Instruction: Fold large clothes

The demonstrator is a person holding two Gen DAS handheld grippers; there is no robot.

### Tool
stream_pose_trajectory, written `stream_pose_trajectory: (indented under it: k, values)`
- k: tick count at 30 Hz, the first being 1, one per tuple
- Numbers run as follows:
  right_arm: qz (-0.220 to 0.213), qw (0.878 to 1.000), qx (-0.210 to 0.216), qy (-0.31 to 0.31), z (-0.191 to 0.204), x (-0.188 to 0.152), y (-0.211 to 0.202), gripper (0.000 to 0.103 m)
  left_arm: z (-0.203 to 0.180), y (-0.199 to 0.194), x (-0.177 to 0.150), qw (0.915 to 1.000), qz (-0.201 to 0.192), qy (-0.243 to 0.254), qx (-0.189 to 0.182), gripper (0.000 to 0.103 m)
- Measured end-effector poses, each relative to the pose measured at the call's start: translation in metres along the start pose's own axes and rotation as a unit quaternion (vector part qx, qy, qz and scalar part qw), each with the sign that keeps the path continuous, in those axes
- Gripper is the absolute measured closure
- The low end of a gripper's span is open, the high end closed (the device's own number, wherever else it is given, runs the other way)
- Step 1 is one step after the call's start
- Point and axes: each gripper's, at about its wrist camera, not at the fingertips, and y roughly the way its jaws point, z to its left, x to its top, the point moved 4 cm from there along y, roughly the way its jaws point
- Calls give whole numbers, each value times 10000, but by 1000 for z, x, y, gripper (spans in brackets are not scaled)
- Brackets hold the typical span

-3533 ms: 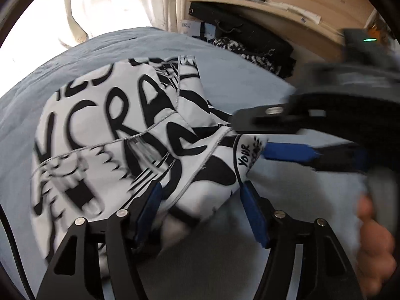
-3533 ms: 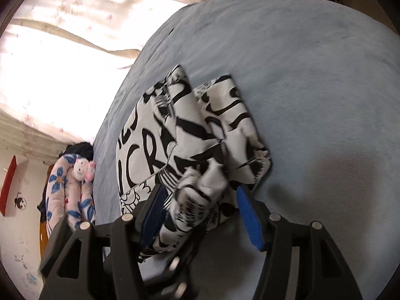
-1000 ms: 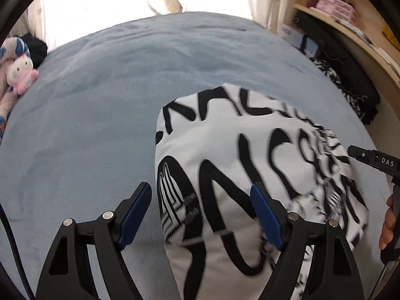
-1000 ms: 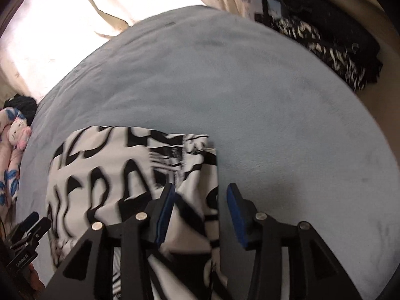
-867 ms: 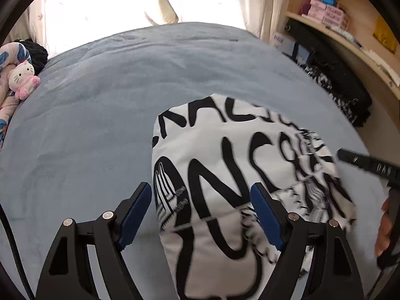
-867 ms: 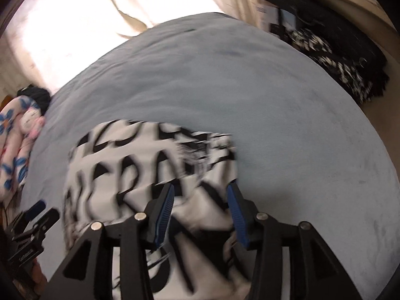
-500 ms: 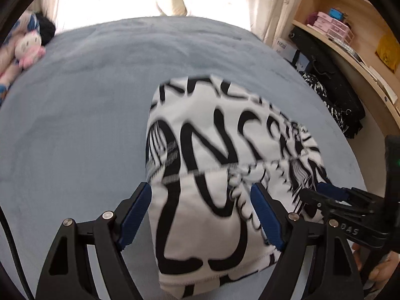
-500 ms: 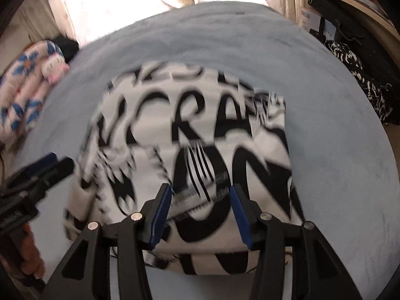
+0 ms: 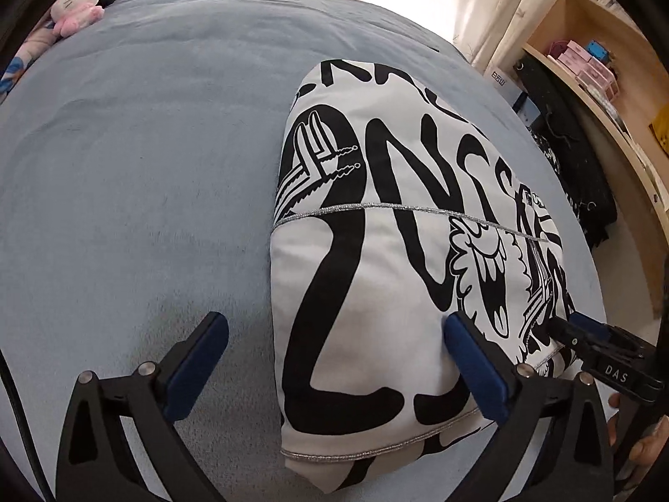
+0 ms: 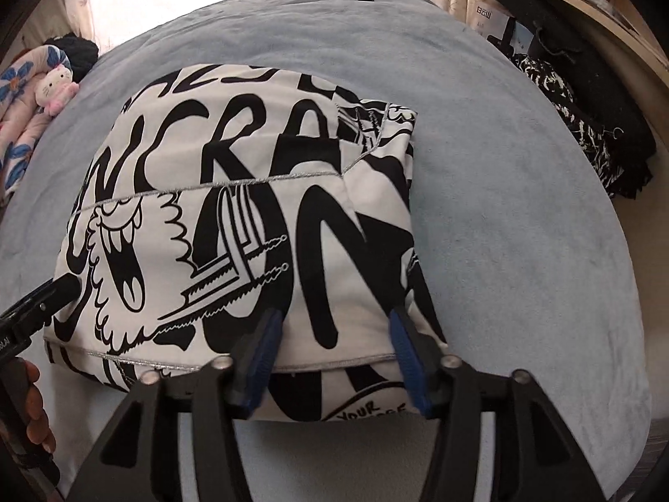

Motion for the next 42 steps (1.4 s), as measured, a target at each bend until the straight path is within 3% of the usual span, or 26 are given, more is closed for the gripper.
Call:
stream_pose_trajectory:
  k: [2,5,10,16,24,32,38,42]
  values:
    - [27,10000,-4,-54,7,1,3,25,0,1,0,10000,68,28,-12,1]
    - [247,9997,-45,0,11,-2,12,0,-2,3,0,9999,150,44,-19,1]
    - [365,9981,317,387,0,-4,18,0,-3,3,-2,9996,249,72,-56,1]
    - [553,9977,165,357,-5,-5,13,0,-8,-3,-6,9993,314,197,-53,1]
    - [784,9941,273,698,-18,-21,-21,0,-16,-35,-11,9959,605,668,-108,1]
    - [229,9945,484,898,-44,-18,-98,0,-15,-105,18,9964,463,634,-332,1]
    - [-354,9957,544,667,-45,23,-134,0,-20,-134,53,9965,298,651,-435,1]
    - [-517,9967,465,421,-49,47,-131,0,-27,-131,73,9965,198,640,-500,1]
